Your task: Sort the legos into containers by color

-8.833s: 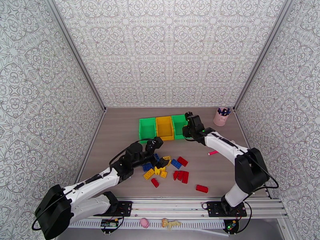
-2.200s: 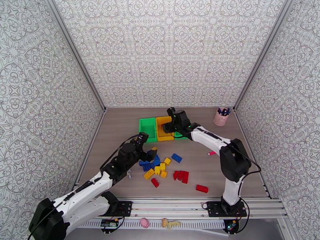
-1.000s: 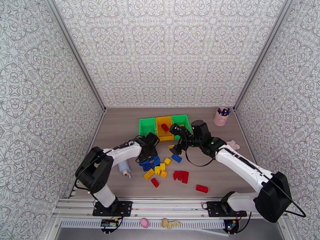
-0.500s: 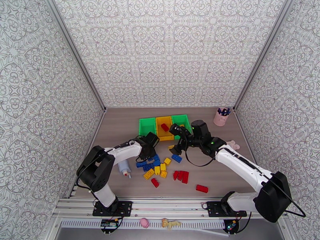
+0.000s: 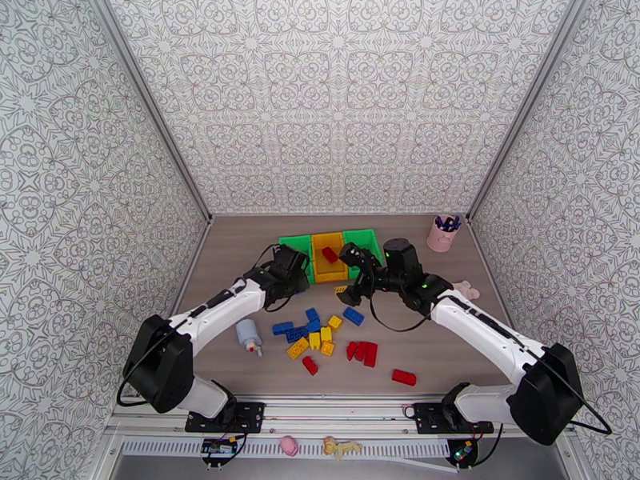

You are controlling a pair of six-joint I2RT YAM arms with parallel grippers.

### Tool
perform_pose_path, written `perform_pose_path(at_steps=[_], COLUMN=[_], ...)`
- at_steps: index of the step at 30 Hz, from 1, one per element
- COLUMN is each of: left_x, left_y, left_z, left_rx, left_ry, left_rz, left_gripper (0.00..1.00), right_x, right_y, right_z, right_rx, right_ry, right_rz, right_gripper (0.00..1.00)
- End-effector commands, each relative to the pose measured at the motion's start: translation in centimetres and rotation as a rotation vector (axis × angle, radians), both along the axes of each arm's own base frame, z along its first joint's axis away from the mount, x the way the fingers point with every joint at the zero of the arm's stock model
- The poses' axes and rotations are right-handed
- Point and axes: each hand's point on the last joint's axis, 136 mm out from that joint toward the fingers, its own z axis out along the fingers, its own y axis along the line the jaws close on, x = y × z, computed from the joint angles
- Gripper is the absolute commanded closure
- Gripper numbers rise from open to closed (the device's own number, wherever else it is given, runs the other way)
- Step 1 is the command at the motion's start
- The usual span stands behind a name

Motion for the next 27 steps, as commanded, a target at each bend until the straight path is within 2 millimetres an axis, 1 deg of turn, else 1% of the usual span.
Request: perform_pose_path(at_steps=[1,3,6,8,12,16,19,20,21,25,27], left_x=[3.9,5.4,7.7,9.3,12.0,13.7,14.5,14.6,14.7,14.3,13.8], left_y=[0.2,0.1,0.8,1.4,2.1,2.0,1.6,1.5,1.4,1.9,2.2], left_z=[2.9,3.5,3.3,2.7,1.1,-0.8,-1.5,-1.3,-1.2,0.5,1.4], left_rx=[0.016,0.028,0.048,0.044,0.024,0.017,0.0,-0.002,-0.005,-0.024,-0.021], left_ry=[-0.117,-0.142,-0.146,-0.144,-0.13,-0.092,-0.072,-0.076,-0.081,-0.108,-0.13], left_rz=[-0.017,-0.019,0.002,0.027,0.05,0.044,0.037,0.037,0.037,0.054,0.055], left_gripper=[0.67,0.67,0.67,0.67,0.67,0.67,0.66,0.65,0.61,0.41,0.33], right_x=[0.5,0.7,0.9,1.0,1.0,1.2,1.5,1.5,1.7,2.8,2.7], right_y=[0.2,0.2,0.2,0.3,0.1,-0.3,-0.4,-0.5,-0.6,-1.6,-1.8], right_z=[-0.1,0.1,0.3,0.3,0.2,0.0,-0.1,0.0,0.1,0.7,0.4], right_rx=[0.007,0.006,0.01,0.012,0.007,-0.004,-0.009,-0.008,-0.007,0.006,0.0], right_ry=[-0.005,-0.013,-0.014,-0.013,-0.011,-0.01,-0.012,-0.014,-0.018,-0.053,-0.057], right_rz=[-0.02,-0.028,-0.033,-0.035,-0.049,-0.07,-0.084,-0.091,-0.101,-0.194,-0.201], right_gripper=[0.04,0.04,0.04,0.04,0.04,0.04,0.04,0.04,0.04,0.04,0.04])
